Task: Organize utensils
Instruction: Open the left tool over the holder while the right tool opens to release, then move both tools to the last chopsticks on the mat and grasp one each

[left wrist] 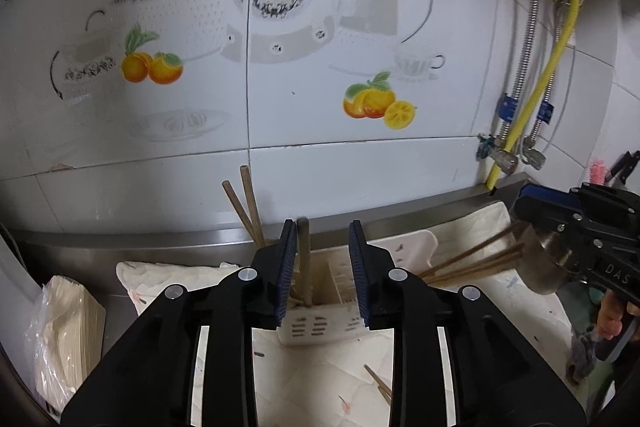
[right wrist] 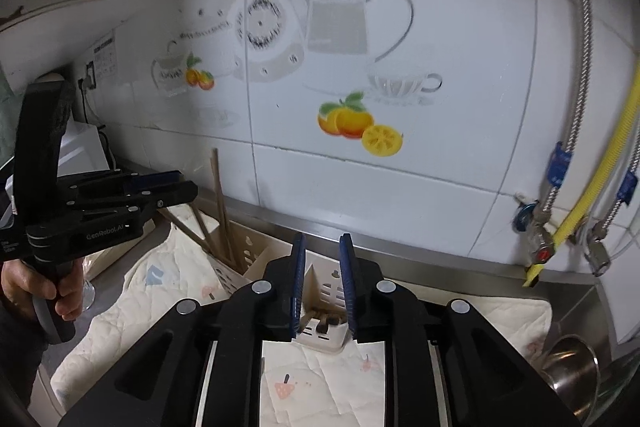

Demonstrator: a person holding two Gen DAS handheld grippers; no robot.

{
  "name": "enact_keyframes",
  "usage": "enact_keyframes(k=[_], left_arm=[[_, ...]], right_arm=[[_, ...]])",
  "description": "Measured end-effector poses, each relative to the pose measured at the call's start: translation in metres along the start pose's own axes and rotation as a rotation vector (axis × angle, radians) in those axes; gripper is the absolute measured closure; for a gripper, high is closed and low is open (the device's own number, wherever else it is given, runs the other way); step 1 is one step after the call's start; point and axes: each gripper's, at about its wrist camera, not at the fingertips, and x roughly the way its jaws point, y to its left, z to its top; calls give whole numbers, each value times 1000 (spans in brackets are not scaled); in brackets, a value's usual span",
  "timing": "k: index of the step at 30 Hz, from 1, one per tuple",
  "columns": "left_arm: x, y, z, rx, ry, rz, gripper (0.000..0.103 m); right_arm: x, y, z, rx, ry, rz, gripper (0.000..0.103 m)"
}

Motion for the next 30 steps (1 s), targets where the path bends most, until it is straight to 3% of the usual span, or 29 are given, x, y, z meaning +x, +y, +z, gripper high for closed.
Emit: enact_keyframes(k=[2,3,9,22,30], left_arm=[[-10,-1,-5,-2,-12,-1,69],[-14,-2,-8,-5,-17,2,58],[-40,-5,-38,-20,-27,-4,55],[-60,-12,-131,-80,44,26,39],[-70,-8,-173,-112,90,59,39]], right_arm=[[-16,4,-6,-11,-30,-3,80],[-22,6,-9,-15,-39,-5,79],[-52,24,-50,-30,-52,14,78],[-42,61,-184,-5,127,64,78],[-19,79,-244,54,256,120,82]])
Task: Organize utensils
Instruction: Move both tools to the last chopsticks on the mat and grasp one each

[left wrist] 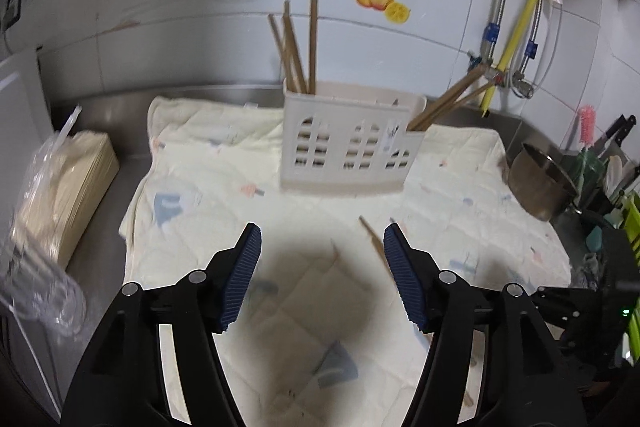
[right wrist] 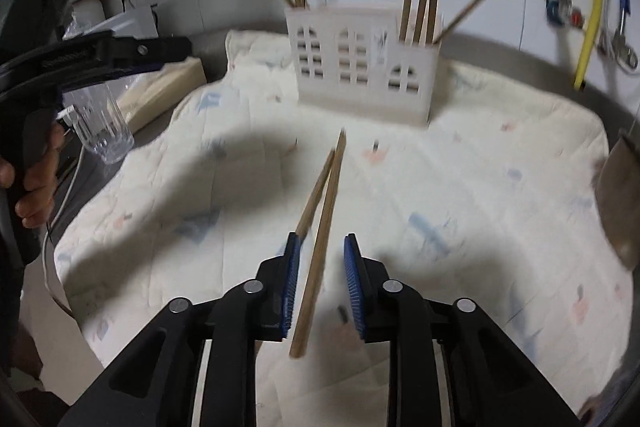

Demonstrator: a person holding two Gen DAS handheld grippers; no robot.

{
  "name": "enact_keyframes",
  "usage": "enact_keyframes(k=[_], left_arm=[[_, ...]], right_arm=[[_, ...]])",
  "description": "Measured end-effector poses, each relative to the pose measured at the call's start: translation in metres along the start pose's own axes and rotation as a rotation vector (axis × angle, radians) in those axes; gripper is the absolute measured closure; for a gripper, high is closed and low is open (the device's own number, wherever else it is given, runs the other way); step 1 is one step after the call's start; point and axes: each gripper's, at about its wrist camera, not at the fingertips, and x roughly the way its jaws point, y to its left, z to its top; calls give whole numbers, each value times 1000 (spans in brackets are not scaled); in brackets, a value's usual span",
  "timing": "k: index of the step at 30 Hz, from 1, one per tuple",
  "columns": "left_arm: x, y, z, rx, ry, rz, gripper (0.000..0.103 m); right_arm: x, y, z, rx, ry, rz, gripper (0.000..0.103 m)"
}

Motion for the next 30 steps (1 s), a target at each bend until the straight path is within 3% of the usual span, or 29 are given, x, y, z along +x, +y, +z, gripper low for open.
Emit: enact_keyframes(k=[15,30], left_arm=[[4,0,-58,-70,109,-17,39],[23,-59,-104,-18,232,-123,40]], right_arm=[[29,1,-22,55,77,15,91],[4,-10,-26,53,28,-21,97]])
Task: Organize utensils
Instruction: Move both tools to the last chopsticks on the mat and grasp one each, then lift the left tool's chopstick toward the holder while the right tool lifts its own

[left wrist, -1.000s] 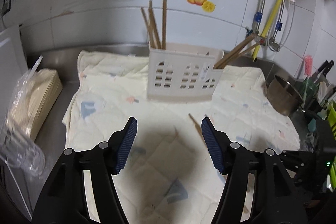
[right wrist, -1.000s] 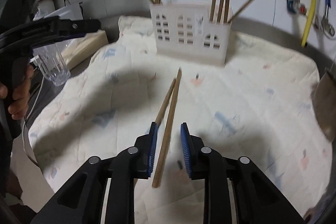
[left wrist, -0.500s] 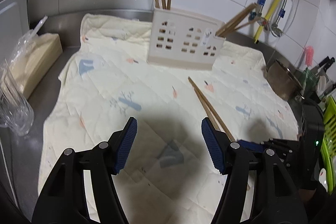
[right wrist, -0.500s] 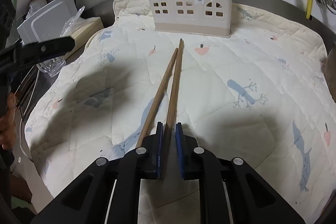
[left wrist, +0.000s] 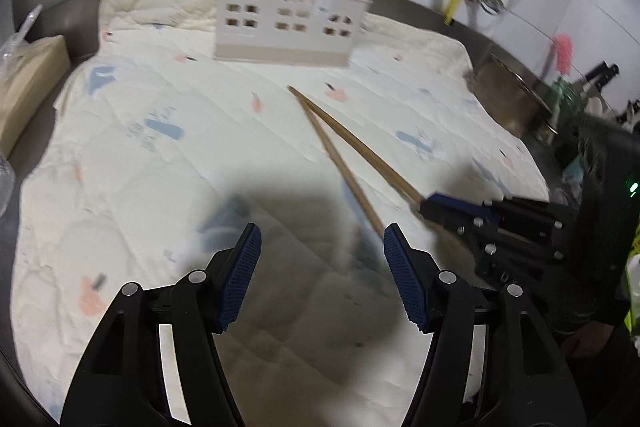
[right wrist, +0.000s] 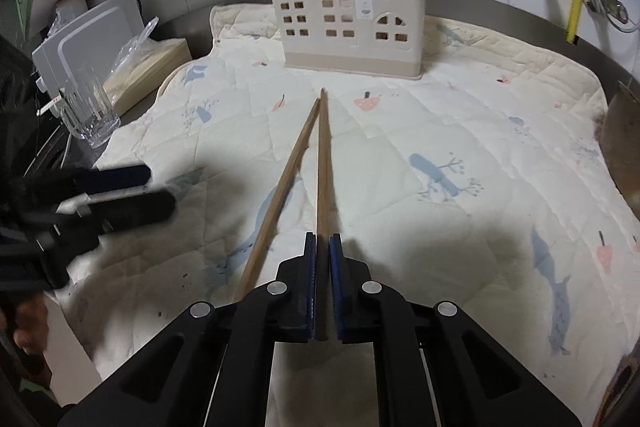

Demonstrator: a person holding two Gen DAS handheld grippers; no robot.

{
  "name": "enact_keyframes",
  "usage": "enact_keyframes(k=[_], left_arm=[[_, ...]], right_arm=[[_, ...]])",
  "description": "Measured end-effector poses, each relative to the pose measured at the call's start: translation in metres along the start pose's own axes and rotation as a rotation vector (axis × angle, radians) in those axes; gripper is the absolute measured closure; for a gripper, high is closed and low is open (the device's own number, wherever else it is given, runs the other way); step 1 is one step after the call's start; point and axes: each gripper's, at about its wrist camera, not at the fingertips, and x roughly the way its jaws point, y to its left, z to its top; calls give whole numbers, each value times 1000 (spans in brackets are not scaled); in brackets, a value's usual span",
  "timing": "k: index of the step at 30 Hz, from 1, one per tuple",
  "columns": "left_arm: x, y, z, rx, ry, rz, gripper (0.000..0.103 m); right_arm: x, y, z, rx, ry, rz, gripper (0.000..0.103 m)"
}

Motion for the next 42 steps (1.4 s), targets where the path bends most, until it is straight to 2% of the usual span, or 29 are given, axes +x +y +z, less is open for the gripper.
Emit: enact_keyframes(k=[3,5,7,12,19,23,28,33,42], left_arm=[[7,-10,-3,-11,20,-28,42],[13,-19,-6,-15,35,-43,47],[18,-24,-6,-17,45,-56,59],[32,-38,-10,-27,73,-65,75],[43,-42,-7,-48,86,-13,82],[45,-47,-6,-2,84,34,88],[39,-40,-2,14,91,30,94],[21,-31,8,60,51,41,96],[-31,-11,41,149,-94,69,97]], right_arm=[[-12,-4,-1,0,-24,-3,97],[-22,-7,-2,0,-42,-6,97],[-29,-10,-2,0,-58,-10,97],[-47,-21,-3,15,-97,-11,97],[-51,-27,-5,28,-112,-2,97],[-53,-28,-5,30,-118,0,97],[-57,-28,-2,28,-133,-4,97],[-67,-27,5,17,-161,-15,97],[-83,-21,30,-12,-213,-24,97]])
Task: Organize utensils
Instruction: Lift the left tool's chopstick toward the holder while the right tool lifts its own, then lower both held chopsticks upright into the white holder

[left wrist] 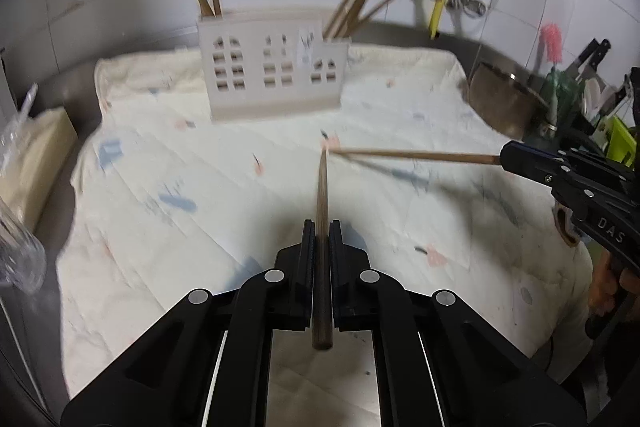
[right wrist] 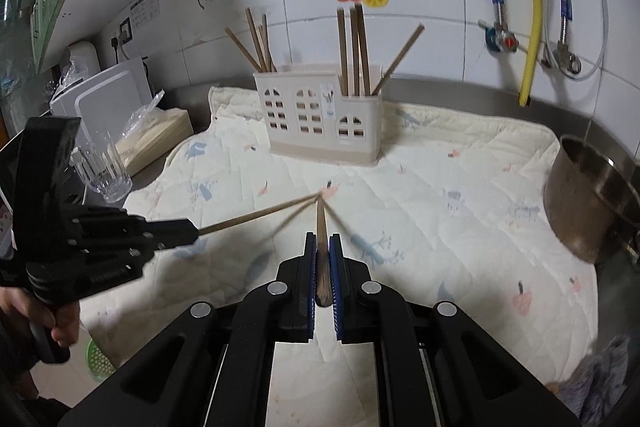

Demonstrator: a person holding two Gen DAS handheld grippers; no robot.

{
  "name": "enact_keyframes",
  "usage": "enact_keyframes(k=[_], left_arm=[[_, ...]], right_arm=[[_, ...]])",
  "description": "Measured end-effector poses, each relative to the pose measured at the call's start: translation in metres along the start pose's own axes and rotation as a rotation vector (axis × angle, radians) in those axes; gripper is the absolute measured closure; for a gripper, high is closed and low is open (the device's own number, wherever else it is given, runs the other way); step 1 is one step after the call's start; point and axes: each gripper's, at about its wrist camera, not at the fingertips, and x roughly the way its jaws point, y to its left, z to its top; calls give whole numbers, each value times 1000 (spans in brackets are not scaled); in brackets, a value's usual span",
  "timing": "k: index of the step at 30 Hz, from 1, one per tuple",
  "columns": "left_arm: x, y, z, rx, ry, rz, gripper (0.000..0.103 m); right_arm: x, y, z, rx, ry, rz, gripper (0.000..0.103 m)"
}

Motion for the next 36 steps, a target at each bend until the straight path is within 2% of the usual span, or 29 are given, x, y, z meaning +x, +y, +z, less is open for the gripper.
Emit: enact_keyframes(k=[7,10,21,27,36], left_arm=[[-16,13,27,14,-87,-25,97],[-18,19,40,2,-106,-54,97],[-22,32,102,28,-152,-68,98],[-34,33,142,62,-208,-53,98],[-63,37,212,88,-350,9,98]], right_arm=[[-3,11,32,-55,-40,2,97],[-2,16,47,-82,-47,8,97],[4,25,121,-162,-72,29,97],[2,23,162,-169,-92,52,97],[-5,19,220,-174,-160,36,97]])
